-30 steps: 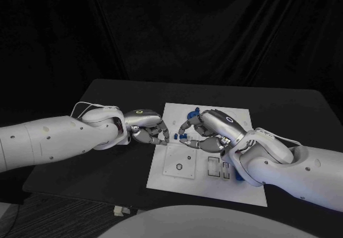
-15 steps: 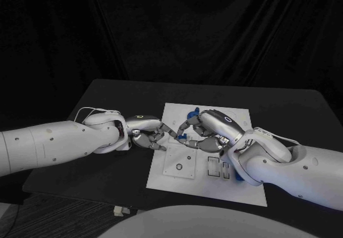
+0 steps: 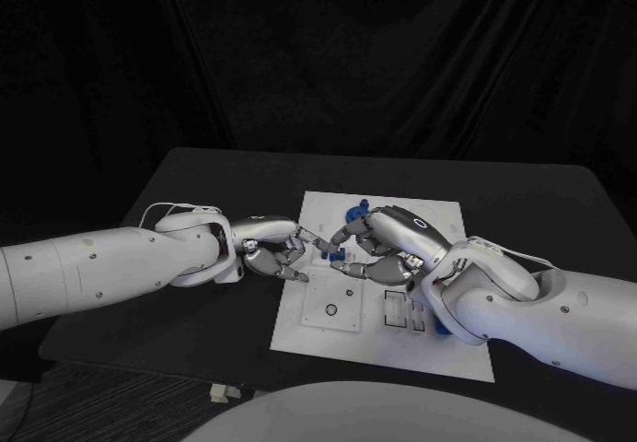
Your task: Assemble the parts on the task board
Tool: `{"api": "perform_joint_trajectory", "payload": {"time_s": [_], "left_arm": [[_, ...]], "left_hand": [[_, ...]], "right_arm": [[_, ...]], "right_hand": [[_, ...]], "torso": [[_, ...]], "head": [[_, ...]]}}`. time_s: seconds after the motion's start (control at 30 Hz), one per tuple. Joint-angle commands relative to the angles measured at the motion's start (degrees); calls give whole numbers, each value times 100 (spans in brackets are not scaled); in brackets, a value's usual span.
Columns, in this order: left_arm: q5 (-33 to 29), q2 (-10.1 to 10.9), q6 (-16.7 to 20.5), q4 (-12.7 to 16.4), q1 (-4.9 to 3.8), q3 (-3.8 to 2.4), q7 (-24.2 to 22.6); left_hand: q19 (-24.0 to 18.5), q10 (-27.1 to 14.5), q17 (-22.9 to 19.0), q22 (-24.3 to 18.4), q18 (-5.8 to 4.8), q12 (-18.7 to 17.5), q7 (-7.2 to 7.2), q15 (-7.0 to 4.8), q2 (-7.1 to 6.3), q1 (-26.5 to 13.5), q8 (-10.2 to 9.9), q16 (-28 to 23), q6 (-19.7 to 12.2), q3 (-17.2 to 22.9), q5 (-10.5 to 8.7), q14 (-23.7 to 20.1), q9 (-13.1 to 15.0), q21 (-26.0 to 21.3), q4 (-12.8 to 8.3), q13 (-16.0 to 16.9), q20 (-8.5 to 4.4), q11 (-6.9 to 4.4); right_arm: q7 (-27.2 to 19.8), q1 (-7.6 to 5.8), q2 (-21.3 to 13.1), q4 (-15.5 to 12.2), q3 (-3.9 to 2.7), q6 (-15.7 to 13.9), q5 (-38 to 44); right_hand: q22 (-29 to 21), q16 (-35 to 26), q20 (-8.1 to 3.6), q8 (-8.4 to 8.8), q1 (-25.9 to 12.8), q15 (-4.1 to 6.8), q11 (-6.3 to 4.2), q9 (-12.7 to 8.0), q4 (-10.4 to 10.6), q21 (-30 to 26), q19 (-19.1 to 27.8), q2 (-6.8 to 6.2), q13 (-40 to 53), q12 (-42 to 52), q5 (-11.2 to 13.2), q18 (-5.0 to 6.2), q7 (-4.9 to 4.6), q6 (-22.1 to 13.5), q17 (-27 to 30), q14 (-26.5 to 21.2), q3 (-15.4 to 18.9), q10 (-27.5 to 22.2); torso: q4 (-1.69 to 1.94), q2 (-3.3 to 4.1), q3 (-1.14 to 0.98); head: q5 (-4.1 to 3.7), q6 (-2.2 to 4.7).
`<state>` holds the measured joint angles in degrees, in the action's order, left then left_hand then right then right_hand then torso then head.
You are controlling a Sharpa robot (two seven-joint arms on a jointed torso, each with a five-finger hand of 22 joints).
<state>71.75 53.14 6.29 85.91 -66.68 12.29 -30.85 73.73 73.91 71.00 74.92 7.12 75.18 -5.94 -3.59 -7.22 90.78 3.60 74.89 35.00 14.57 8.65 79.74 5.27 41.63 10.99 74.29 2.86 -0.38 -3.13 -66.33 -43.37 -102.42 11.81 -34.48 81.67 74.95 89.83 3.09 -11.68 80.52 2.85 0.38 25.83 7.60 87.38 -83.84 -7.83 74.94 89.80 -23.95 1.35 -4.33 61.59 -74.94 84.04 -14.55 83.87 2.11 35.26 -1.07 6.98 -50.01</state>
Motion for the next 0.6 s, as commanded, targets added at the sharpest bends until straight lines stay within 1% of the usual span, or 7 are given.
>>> {"api": "perform_joint_trajectory", "payload": {"time_s": [0.03, 0.1, 0.17, 0.2, 0.23, 0.43, 0.6], "left_arm": [[-759, -5, -268, -6, 10, -4, -386], [-920, -5, -358, -9, 10, -4, -435], [-1034, -6, -455, -8, 11, -4, -464], [-1084, -6, -500, -7, 11, -4, -475], [-1123, -6, -542, -6, 11, -4, -484], [-1235, 0, -764, 5, 13, -4, -550], [-1320, 0, -972, 20, 14, -4, -628]], "left_hand": [[-60, 9, -4, 515, 39, 43, -52, 7, -24, 93, -21, -32, -16, -39, 51, -59, -17, -71, 15, 52, 10, 17], [-108, 64, 32, 508, 43, 169, -100, 30, -31, 137, -20, -10, -58, -81, 70, -77, -43, -111, 24, 192, 27, 39], [-114, 80, 42, 509, 43, 197, -107, 33, -33, 145, -22, -3, -67, -91, 72, -78, -48, -109, 25, 222, 30, 42], [-117, 144, 65, 512, 40, 285, -87, 37, -30, 165, 10, 15, 91, -112, 76, -78, -32, -87, 27, 316, 38, 47], [-115, 161, 84, 516, 39, 313, -79, 40, -27, 171, 16, 31, 104, -120, 75, -72, -33, -69, 30, 346, 39, 50], [-149, 115, 68, 504, 48, 307, -111, 47, -22, 193, 3, 16, 36, -143, 78, -101, -54, -119, 37, 348, 46, 56], [-160, 118, 71, 507, 47, 328, -136, 53, -10, 235, 44, 15, 223, -146, 87, -115, -33, -106, 27, 375, 51, 59]], "right_arm": [[-90, 23, -7, -20, -4, 100, -99], [-101, 30, -5, -17, -4, 109, -117], [-112, 35, -2, -15, -4, 118, -129], [-120, 39, 0, -15, -4, 123, -134], [-127, 41, 1, -14, -4, 127, -138], [-154, 49, 3, -17, -4, 135, -149], [-160, 51, 0, -17, -4, 136, -151]], "right_hand": [[1405, 17, 43, 17, 49, -33, 33, -1, 15, -19, -441, -18, 1506, 20, 29, -60, -23, 9, -1506, 596, -17, 613], [1405, 17, 43, 17, 49, -33, 33, -1, 15, -19, -441, -18, 1506, 20, 29, -60, -23, 9, -1506, 596, -17, 613], [1405, 17, 43, 17, 49, -33, 33, -1, 15, -19, -441, -18, 1506, 20, 29, -60, -23, 9, -1506, 596, -17, 613], [1405, 17, 43, 17, 49, -33, 33, -1, 15, -19, -441, -18, 1506, 20, 29, -60, -23, 9, -1506, 596, -17, 613], [1405, 17, 43, 17, 49, -33, 33, -1, 15, -19, -441, -18, 1506, 20, 29, -60, -23, 9, -1506, 596, -17, 613], [1404, 17, 46, 21, 49, -36, 35, -3, 18, -21, -440, -17, 1506, 20, 30, -59, -25, 8, -1506, 596, -18, 613], [1405, 17, 48, 23, 50, -38, 36, -5, 21, -17, -442, -16, 1506, 20, 32, -60, -26, 9, -1506, 596, -18, 613]], "torso": [[3, 0, 2], [6, 0, 1], [4, -1, 0], [3, 1, -1], [3, 0, -1], [1, 2, 0], [2, 0, 0]], "head": [[-8, 1], [-3, 1], [4, 1], [5, 1], [3, 1], [-13, 1], [-11, 1]]}}
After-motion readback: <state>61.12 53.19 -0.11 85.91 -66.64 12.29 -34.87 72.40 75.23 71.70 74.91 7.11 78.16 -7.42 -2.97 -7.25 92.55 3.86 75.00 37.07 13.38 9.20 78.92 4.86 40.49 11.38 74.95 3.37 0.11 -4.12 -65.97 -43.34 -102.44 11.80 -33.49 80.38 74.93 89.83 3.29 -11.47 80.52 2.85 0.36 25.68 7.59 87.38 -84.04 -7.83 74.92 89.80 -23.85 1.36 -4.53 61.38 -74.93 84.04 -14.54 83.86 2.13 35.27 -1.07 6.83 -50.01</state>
